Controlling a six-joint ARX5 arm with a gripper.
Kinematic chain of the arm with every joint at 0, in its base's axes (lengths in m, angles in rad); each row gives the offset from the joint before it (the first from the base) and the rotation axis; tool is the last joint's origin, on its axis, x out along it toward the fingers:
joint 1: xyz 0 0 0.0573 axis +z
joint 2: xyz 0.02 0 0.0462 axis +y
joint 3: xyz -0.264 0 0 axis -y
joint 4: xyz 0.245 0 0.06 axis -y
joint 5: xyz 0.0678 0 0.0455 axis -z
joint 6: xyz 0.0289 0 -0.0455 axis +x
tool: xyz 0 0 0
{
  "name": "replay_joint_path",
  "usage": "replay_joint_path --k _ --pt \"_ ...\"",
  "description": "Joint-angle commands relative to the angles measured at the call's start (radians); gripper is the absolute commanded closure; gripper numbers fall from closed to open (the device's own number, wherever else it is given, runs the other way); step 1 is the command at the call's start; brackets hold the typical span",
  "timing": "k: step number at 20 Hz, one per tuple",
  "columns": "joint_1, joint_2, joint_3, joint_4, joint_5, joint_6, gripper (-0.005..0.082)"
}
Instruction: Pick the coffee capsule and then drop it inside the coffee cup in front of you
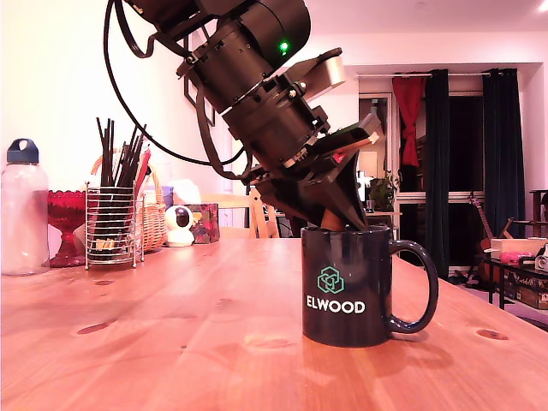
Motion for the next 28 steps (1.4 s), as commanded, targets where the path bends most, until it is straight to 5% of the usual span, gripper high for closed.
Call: replay_joint_path --k 1,2,11,14,20,28 --pt "-0.003 0.017 0.008 -0.003 0.002 0.0 0.0038" --pt "-0.004 0.017 0.008 -0.018 0.003 -0.013 -0.0019" --pt "-0.003 0.003 0.009 -0.056 0.047 -0.022 0.0022" --pt "-0.003 -0.024 0.009 -0.061 0.058 -0.023 0.0183" --pt "0.003 -0.107 0.009 -0.063 0.061 -0.028 0.0669" --pt "0.021 -0.144 0.009 -0.066 0.06 -0.078 0.0714"
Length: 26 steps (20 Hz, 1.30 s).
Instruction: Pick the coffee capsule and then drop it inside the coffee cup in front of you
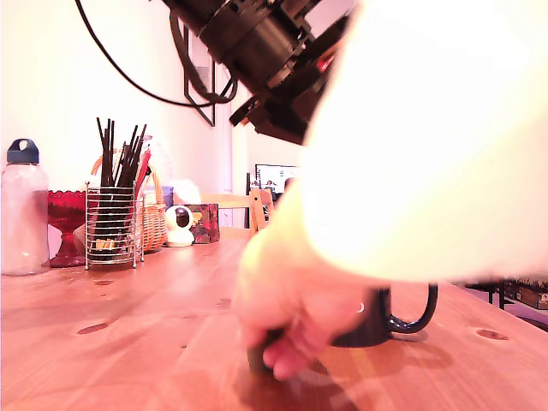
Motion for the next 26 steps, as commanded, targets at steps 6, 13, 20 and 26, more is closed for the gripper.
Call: replay_joint_path --k 6,13,20,26 --pt "0.026 -0.011 -0.003 0.007 0.008 -0.008 0.0714" --pt "0.025 -0.049 -0.003 0.004 0.049 0.007 0.0714" --pt "0.025 -0.06 -0.003 -0.039 0.053 0.072 0.0715" --pt "0.034 -0.136 -0.026 -0.037 0.072 0.094 0.0716"
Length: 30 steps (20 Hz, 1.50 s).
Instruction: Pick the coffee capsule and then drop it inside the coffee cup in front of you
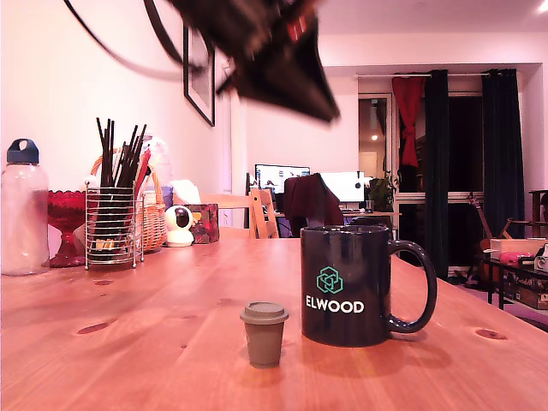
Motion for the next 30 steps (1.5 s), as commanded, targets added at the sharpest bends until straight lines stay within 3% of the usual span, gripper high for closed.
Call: replay_joint_path --k 1,5,9,30 --pt "0.012 -0.045 -0.04 0.017 0.023 0.019 0.0716" --pt "0.039 -0.117 -0.151 0.06 0.04 0.024 0.0715" --pt "0.073 -0.206 -0.278 0.144 0.114 0.049 0.0715" --pt "0.15 -0.472 -0.889 0.627 0.148 0.057 0.0731"
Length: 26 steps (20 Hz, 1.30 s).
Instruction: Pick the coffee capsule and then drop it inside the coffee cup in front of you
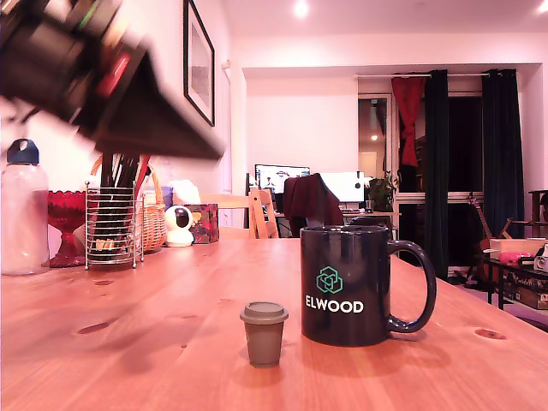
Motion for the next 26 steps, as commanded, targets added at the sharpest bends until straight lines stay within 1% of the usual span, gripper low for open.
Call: replay_joint_path --k 1,2,3,4,6,11,18,19,20,21,22,24,25,26 --pt "0.003 -0.03 -0.063 0.054 0.002 0.007 0.0733" --pt "0.003 -0.044 -0.091 0.086 0.002 -0.014 0.0733" --pt "0.003 -0.06 -0.118 0.118 -0.001 -0.014 0.0733" --pt "0.003 -0.074 -0.143 0.136 -0.007 -0.037 0.0733" --pt "0.003 -0.106 -0.187 0.161 -0.013 -0.037 0.0734" --pt "0.002 -0.16 -0.262 0.163 -0.06 -0.036 0.0734" --pt "0.002 -0.179 -0.268 0.089 -0.06 -0.036 0.0729" --pt "0.002 -0.179 -0.268 0.081 -0.06 -0.032 0.0724" --pt "0.001 -0.179 -0.268 0.073 -0.059 -0.027 0.07" --pt "0.0 -0.179 -0.268 0.07 -0.06 -0.027 0.0639" --pt "0.0 -0.179 -0.268 0.071 -0.06 -0.027 0.052" --pt "0.0 -0.179 -0.268 0.075 -0.06 -0.026 0.0185" --pt "0.0 -0.179 -0.269 0.078 -0.059 -0.026 0.0106" --pt "0.0 -0.179 -0.274 0.098 -0.059 -0.026 0.0097"
